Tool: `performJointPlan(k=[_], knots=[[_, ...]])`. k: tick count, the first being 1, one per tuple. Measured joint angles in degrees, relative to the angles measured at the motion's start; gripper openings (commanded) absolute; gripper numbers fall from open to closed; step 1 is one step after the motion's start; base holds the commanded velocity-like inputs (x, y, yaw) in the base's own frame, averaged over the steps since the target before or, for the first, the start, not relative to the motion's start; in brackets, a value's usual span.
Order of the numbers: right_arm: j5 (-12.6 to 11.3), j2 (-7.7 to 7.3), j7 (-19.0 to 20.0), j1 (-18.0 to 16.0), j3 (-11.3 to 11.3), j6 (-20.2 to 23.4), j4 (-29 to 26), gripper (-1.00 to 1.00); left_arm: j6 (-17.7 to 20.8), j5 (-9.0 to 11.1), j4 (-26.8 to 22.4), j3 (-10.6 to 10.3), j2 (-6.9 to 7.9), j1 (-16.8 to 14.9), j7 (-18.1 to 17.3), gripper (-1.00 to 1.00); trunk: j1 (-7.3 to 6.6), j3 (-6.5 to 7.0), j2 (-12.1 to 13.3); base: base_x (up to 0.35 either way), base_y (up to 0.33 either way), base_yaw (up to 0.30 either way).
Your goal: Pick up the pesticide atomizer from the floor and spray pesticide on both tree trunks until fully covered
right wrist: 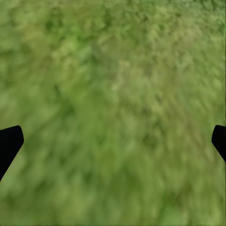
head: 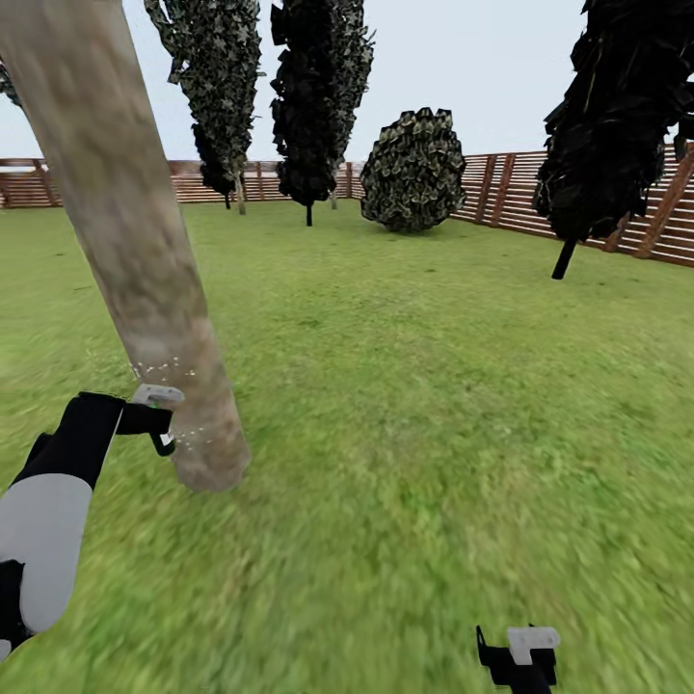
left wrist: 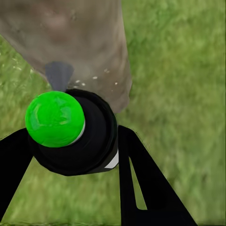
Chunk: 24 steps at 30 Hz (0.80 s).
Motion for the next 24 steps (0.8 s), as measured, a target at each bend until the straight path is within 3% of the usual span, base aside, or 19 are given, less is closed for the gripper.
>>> performJointPlan(k=[9, 14, 17, 20, 24], knots=[[0.0, 0.01, 0.02, 0.0, 0.0, 0.01, 0.0, 1.0, -0.05, -0.02, 0.17, -0.11, 0.39, 0.33, 0.14, -1.0, 0.0, 0.0, 0.0, 0.003, -0.275, 0.241], [0.0, 0.01, 0.02, 0.0, -0.01, 0.01, 0.0, 1.0, 0.04, 0.19, 0.17, -0.21, -3.3, 0.31, 0.21, -1.0, 0.0, 0.0, 0.0, 0.081, -0.275, 0.011], [0.0, 0.01, 0.02, 0.0, 0.0, 0.01, 0.0, 1.0, -0.06, -0.14, 0.09, -0.17, -4.14, 0.3, 0.24, -1.0, 0.0, 0.0, 0.0, 0.145, -0.264, 0.001], [0.0, 0.01, 0.02, 0.0, 0.01, 0.01, 0.0, 1.0, -0.17, -0.43, 0.33, 0.17, -3.34, 0.33, 0.26, -1.0, 0.0, 0.0, 0.0, 0.164, -0.253, 0.0], [0.0, 0.01, 0.02, 0.0, 0.01, 0.03, 0.0, 1.0, -0.28, -0.62, 0.7, 0.34, -0.06, 2.11, 1.49, -1.0, 0.0, 0.0, 0.0, 0.167, -0.251, 0.0]])
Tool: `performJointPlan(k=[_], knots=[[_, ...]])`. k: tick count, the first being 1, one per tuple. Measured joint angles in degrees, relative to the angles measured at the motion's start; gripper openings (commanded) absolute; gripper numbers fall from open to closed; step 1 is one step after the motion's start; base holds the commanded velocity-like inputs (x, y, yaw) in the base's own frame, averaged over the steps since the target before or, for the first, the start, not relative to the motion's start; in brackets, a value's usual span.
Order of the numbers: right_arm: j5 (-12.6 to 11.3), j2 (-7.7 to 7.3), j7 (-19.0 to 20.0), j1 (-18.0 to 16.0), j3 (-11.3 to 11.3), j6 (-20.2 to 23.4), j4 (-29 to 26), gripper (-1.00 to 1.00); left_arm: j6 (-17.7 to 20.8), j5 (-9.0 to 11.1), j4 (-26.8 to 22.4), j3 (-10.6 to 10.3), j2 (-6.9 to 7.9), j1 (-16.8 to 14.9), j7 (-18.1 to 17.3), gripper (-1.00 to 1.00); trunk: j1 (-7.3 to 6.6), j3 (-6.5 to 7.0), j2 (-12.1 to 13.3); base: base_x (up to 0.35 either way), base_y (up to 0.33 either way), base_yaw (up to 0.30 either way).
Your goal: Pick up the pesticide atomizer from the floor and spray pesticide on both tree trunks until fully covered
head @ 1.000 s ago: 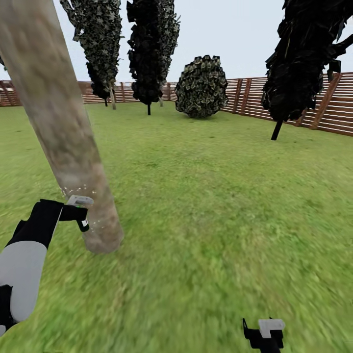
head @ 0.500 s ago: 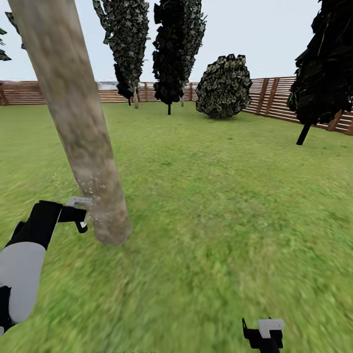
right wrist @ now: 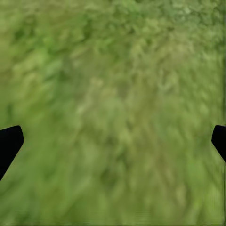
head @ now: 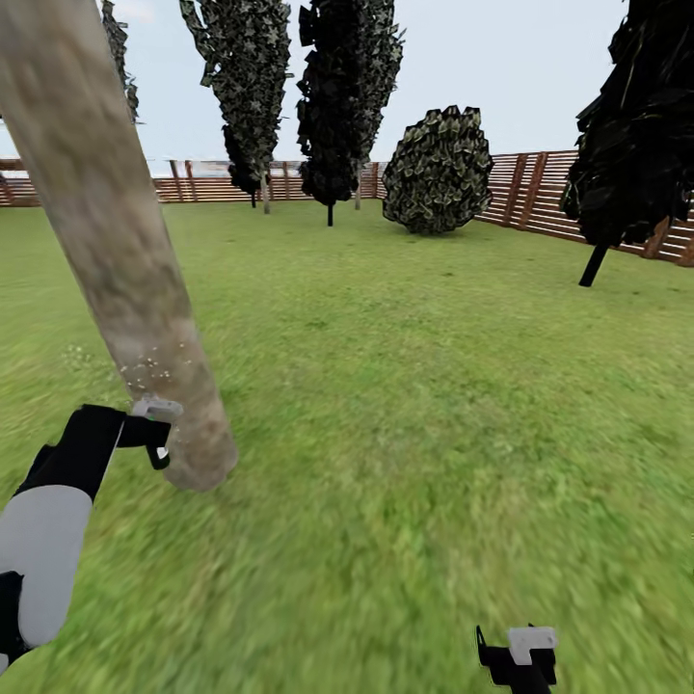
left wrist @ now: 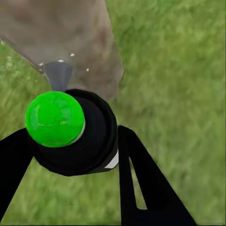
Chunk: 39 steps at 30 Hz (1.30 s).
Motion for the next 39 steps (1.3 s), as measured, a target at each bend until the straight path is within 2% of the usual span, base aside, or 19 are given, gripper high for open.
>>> performJointPlan(k=[2, 5, 10, 12, 16, 18, 20, 25, 26, 27, 29, 30, 31, 32, 33, 35, 37, 39], knots=[[0.0, 0.0, 0.0, 0.0, 0.0, 0.0, 0.0, 1.0, 0.06, 0.45, 0.03, -0.01, 0.59, 1.37, 0.57, -1.0, 0.0, 0.0, 0.0, 0.168, -0.251, 0.01], [0.0, 0.0, 0.0, 0.0, -0.01, 0.0, 0.0, 1.0, 0.1, 0.86, 0.09, -0.13, 0.06, 1.83, 0.73, -1.0, 0.0, 0.0, 0.0, 0.169, -0.25, 0.17], [-0.01, 0.0, 0.0, 0.0, -0.01, 0.04, 0.0, 1.0, 0.19, 1.22, 0.08, -0.28, -3.08, 1.92, 0.84, -1.0, 0.0, 0.0, 0.0, 0.188, -0.237, 0.268], [-0.01, 0.0, 0.0, 0.0, -0.01, 0.02, 0.0, 1.0, 0.12, 0.81, -0.28, -0.09, -3.67, 1.9, 0.99, -1.0, 0.0, 0.0, 0.0, 0.211, -0.22, 0.278], [0.0, 0.0, 0.0, 0.0, 0.0, 0.0, 0.0, 1.0, -0.02, 0.2, 0.13, 0.13, -2.65, 2.21, 3.54, -1.0, 0.0, 0.0, 0.0, 0.217, -0.213, 0.15], [0.0, 0.0, 0.0, 0.0, 0.0, 0.01, 0.0, 1.0, -0.02, 0.49, 0.19, 0.13, -1.84, 3.21, 5.71, -1.0, 0.0, 0.0, 0.0, 0.219, -0.21, 0.019], [0.0, 0.0, 0.0, 0.0, 0.0, 0.02, 0.0, 1.0, -0.1, 0.75, 0.27, 0.11, -1.62, 3.79, 6.72, -1.0, 0.0, 0.0, 0.0, 0.225, -0.206, 0.004], [-0.01, 0.0, 0.0, 0.0, -0.01, 0.01, 0.0, 1.0, -0.04, 1.51, 0.24, 0.17, -2.98, 4.07, 7.08, -1.0, 0.0, 0.0, 0.0, 0.228, -0.203, 0.001], [-0.01, 0.0, 0.0, 0.0, -0.01, 0.01, 0.0, 1.0, 0.0, 1.52, 0.26, 0.58, -3.92, 4.13, 7.13, -1.0, 0.0, 0.0, 0.0, 0.228, -0.203, 0.0], [0.0, 0.0, 0.0, 0.0, 0.0, 0.02, 0.0, 1.0, -0.22, 0.78, 0.28, 1.6, -3.76, 4.46, 7.18, -1.0, 0.0, 0.0, 0.0, 0.228, -0.202, 0.0], [0.0, 0.02, 0.0, 0.0, 0.0, 0.02, 0.0, 1.0, -0.49, 0.55, 0.18, 5.14, -3.15, 5.46, 7.2, -1.0, 0.0, 0.0, 0.0, 0.229, -0.201, 0.006], [0.02, 0.04, 0.0, 0.0, 0.0, 0.0, 0.0, 1.0, -0.6, 0.4, 0.13, 6.73, -2.73, 5.75, 7.17, -1.0, 0.0, 0.0, 0.0, 0.211, -0.157, 0.126], [0.0, 0.07, 0.0, 0.0, -0.01, -0.02, 0.0, 1.0, -0.7, 0.21, 0.12, 9.3, -1.54, 6.22, 7.14, -1.0, 0.0, 0.0, 0.0, 0.143, -0.094, 0.199], [0.02, 0.08, 0.0, 0.0, 0.0, -0.02, 0.0, 1.0, -0.78, 0.01, 0.15, 10.03, -0.59, 6.45, 7.14, -1.0, 0.0, 0.0, 0.0, 0.058, -0.038, 0.246], [0.02, 0.08, 0.0, 0.0, -0.01, -0.02, 0.0, 1.0, -0.78, 0.12, 0.16, 10.44, -0.01, 7.1, 7.12, -1.0, 0.0, 0.0, 0.0, 0.03, -0.02, 0.262], [0.0, 0.09, 0.0, 0.0, -0.02, -0.01, 0.0, 1.0, -0.74, 0.44, 0.13, 10.4, 0.17, 8.02, 7.15, -1.0, 0.0, 0.0, 0.0, 0.013, -0.008, 0.271], [0.0, 0.09, 0.0, 0.0, -0.02, 0.02, 0.0, 1.0, -0.71, 0.75, 0.25, 10.28, -0.34, 8.47, 7.17, -1.0, 0.0, 0.0, 0.0, 0.002, -0.002, 0.277], [0.02, 0.09, 0.0, 0.0, -0.02, -0.01, 0.0, 1.0, -0.6, 1.2, 0.25, 10.28, -1.91, 8.55, 7.17, -1.0, 0.0, 0.0, 0.0, 0.001, 0.0, 0.278]])
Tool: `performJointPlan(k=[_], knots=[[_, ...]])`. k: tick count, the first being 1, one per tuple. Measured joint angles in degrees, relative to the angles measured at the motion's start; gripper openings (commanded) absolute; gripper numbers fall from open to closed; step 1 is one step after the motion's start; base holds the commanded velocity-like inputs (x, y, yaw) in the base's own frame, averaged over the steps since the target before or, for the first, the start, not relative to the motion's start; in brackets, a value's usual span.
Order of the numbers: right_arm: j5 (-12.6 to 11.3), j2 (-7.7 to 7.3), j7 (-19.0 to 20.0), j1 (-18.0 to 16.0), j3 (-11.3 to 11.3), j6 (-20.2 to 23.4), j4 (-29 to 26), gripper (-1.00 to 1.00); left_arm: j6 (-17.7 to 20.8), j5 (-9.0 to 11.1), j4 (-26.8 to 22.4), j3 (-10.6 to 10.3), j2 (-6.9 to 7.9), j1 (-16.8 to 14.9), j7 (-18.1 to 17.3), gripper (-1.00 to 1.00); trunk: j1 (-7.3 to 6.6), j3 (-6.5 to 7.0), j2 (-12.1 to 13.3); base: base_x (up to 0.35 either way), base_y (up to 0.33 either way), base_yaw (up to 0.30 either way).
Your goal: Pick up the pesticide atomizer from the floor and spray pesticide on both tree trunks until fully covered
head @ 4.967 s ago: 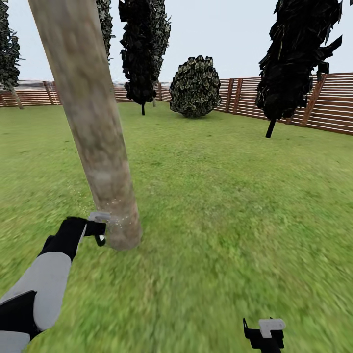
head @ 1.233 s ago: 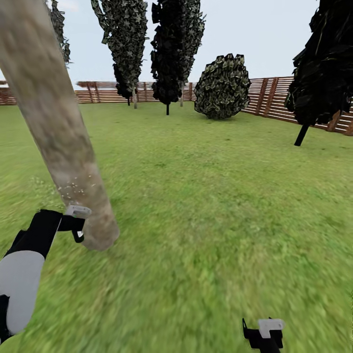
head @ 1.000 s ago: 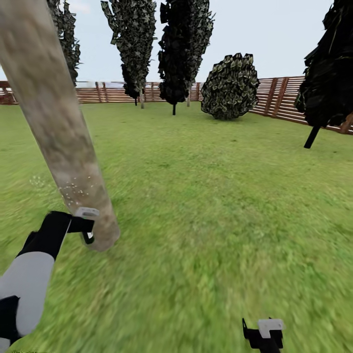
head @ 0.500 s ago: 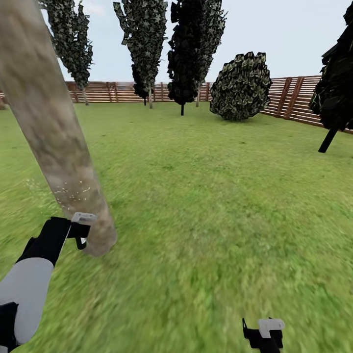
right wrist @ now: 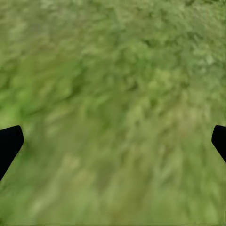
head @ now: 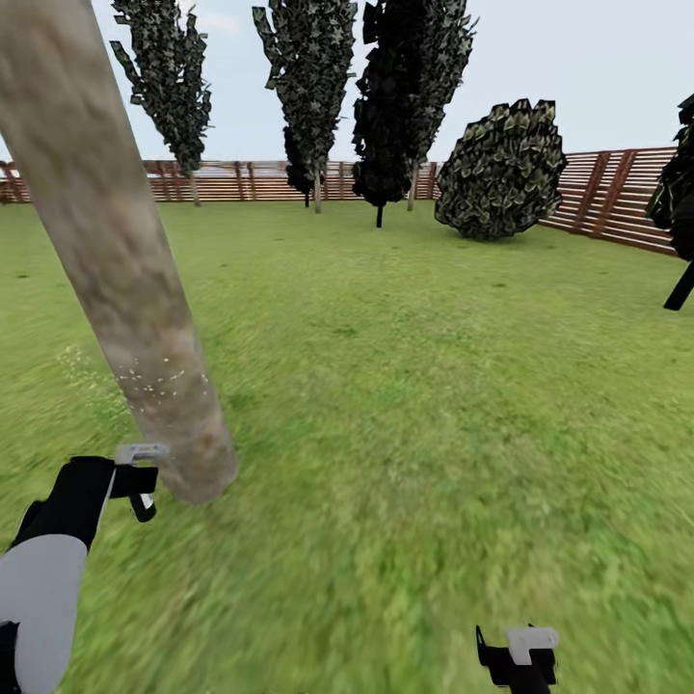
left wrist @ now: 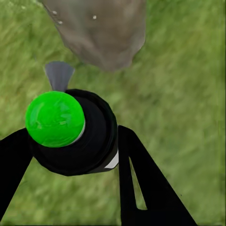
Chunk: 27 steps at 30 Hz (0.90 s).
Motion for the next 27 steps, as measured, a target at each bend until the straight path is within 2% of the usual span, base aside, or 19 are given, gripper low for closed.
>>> performJointPlan(k=[2, 5, 7, 10, 11, 12, 14, 16, 20, 22, 24, 27], knots=[[-0.01, 0.0, 0.0, 0.0, 0.0, 0.02, 0.0, 1.0, -0.04, -0.2, -0.35, -0.01, -2.22, 0.02, 0.2, -1.0, 0.0, 0.0, 0.0, 0.0, 0.0, 0.278], [-0.02, 0.0, 0.0, 0.0, 0.01, 0.01, 0.0, 1.0, -0.19, -0.81, -0.53, -0.17, -2.43, 0.01, 2.41, -1.0, 0.0, 0.0, 0.0, 0.0, 0.0, 0.278], [0.01, 0.0, 0.0, 0.0, 0.01, 0.03, 0.0, 1.0, -0.33, -1.27, -0.63, 0.0, -1.39, 0.01, 4.78, -1.0, 0.0, 0.0, 0.0, 0.0, 0.0, 0.278], [0.02, 0.0, 0.0, 0.0, 0.01, 0.03, 0.0, 1.0, -0.47, -1.27, -0.2, -0.07, 1.61, 0.05, 5.81, -1.0, 0.0, 0.0, 0.0, 0.0, 0.0, 0.186], [-0.01, 0.0, 0.0, 0.0, 0.01, 0.04, 0.0, 1.0, -0.96, -0.72, -0.05, -0.15, 1.77, 0.13, 5.86, -1.0, 0.0, 0.0, 0.0, 0.018, 0.0, 0.017], [-0.02, -0.02, 0.0, 0.0, 0.01, 0.0, 0.0, 1.0, -1.6, 0.0, 0.41, -0.19, 0.85, 0.19, 5.88, -1.0, 0.0, 0.0, 0.0, 0.105, 0.0, 0.009], [-0.02, -0.11, 0.0, 0.0, 0.0, 0.01, 0.0, 1.0, -1.8, -0.11, 0.92, -0.51, -0.91, 0.19, 5.93, -1.0, 0.0, 0.0, 0.0, 0.219, 0.0, 0.004], [-0.03, -0.16, 0.0, 0.0, 0.0, -0.01, 0.0, 1.0, -1.89, -0.04, 1.14, -1.85, -2.94, 0.2, 6.01, -1.0, 0.0, 0.0, 0.0, 0.311, 0.0, 0.001], [-0.02, -0.24, 0.0, 0.0, 0.01, 0.03, 0.0, 1.0, -1.93, -0.62, 1.25, -3.3, -3.4, 0.19, 6.04, -1.0, 0.0, 0.0, 0.0, 0.167, 0.0, 0.0], [-0.02, -0.19, 0.0, 0.0, 0.02, 0.06, 0.0, 1.0, -2.03, -1.07, 1.19, -3.13, -2.8, 1.53, 6.02, -1.0, 0.0, -0.01, 0.0, 0.02, 0.0, 0.0], [0.0, -0.18, 0.0, 0.0, 0.02, 0.07, 0.0, 1.0, -2.66, -1.14, 0.74, -3.01, -1.3, 3.81, 6.02, -1.0, 0.0, 0.0, 0.0, 0.006, 0.0, 0.0], [0.02, -0.18, 0.0, 0.0, 0.02, 0.07, 0.0, 1.0, -3.85, -0.92, 1.18, -2.84, 2.0, 4.91, 6.03, -1.0, 0.0, 0.0, 0.0, 0.001, 0.0, 0.0]])
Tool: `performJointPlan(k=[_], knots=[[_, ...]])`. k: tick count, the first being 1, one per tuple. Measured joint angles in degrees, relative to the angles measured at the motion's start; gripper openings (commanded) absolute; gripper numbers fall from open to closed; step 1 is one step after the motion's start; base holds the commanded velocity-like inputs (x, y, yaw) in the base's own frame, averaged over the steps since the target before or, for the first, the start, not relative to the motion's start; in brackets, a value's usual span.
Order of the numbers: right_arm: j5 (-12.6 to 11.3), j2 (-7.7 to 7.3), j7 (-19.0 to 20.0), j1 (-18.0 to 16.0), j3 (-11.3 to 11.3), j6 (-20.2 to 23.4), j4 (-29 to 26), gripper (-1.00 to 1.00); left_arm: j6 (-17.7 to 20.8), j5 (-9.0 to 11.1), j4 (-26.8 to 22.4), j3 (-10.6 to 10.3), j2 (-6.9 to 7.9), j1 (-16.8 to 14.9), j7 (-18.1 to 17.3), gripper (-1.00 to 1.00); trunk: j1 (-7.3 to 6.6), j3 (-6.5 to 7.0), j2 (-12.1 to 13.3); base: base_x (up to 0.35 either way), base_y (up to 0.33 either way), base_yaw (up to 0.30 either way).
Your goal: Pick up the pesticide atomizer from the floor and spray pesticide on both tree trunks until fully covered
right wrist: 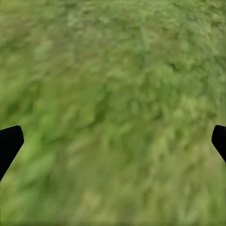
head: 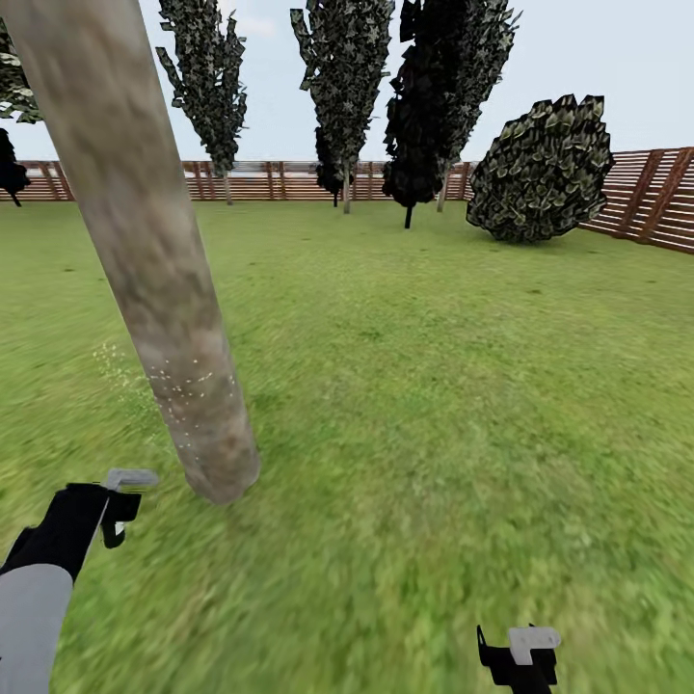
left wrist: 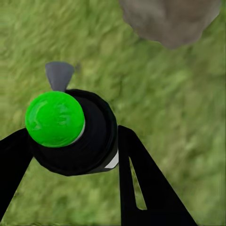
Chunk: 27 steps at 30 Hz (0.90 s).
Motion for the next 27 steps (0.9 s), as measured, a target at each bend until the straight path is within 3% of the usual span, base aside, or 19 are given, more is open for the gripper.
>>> performJointPlan(k=[3, 4, 6, 8, 10, 15, 21, 25, 27], knots=[[0.01, 0.0, 0.0, 0.0, -0.01, 0.0, 0.0, 1.0, -0.04, 1.07, 0.13, -0.13, -0.19, 0.15, 0.02, -1.0, 0.0, 0.0, 0.0, 0.0, 0.0, 0.0], [-0.02, 0.0, 0.0, 0.0, -0.01, 0.0, 0.0, 1.0, -0.08, 1.35, 0.12, -0.18, -1.04, 0.15, 0.03, -1.0, 0.0, 0.0, 0.0, 0.0, 0.0, 0.0], [0.02, 0.0, 0.0, 0.0, -0.02, 0.0, 0.0, 1.0, -0.59, 1.65, -0.1, -0.3, -5.02, 0.13, 0.09, -1.0, 0.0, 0.0, 0.0, 0.0, 0.0, 0.0], [0.04, 0.0, 0.0, 0.0, -0.01, 0.0, 0.0, 1.0, -3.24, 1.06, -0.58, 0.14, -6.79, 0.11, 0.47, -1.0, 0.0, 0.0, 0.0, 0.0, 0.0, 0.0], [0.05, 0.0, 0.0, 0.0, -0.01, 0.0, 0.0, 1.0, -5.91, 0.8, -0.63, 1.52, -6.98, 0.1, 1.85, -1.0, 0.0, 0.0, 0.0, 0.0, 0.0, 0.0], [0.04, 0.03, 0.01, 0.02, -0.01, 0.0, 0.0, 1.0, -7.8, 1.2, -0.35, 6.85, -7.21, 0.11, 2.74, -1.0, 0.0, 0.0, 0.0, 0.004, -0.005, 0.0], [0.04, 0.07, 0.04, 0.0, -0.01, -0.05, 0.0, 1.0, -8.35, 0.45, 1.81, 6.83, -7.66, 0.19, 3.28, -1.0, 0.0, 0.0, 0.0, 0.119, -0.207, 0.0], [0.06, 0.19, 0.07, 0.0, 0.05, -0.03, 0.0, 1.0, -8.36, 0.3, 2.18, 6.85, -7.59, 0.19, 7.71, -1.0, 0.0, 0.0, 0.0, 0.136, -0.244, 0.0], [0.05, 0.24, 0.06, 0.0, 0.02, -0.06, 0.0, 1.0, -8.35, 0.48, 2.22, 6.83, -7.59, 0.19, 8.01, -1.0, 0.0, 0.0, 0.0, 0.12, -0.253, 0.0]])
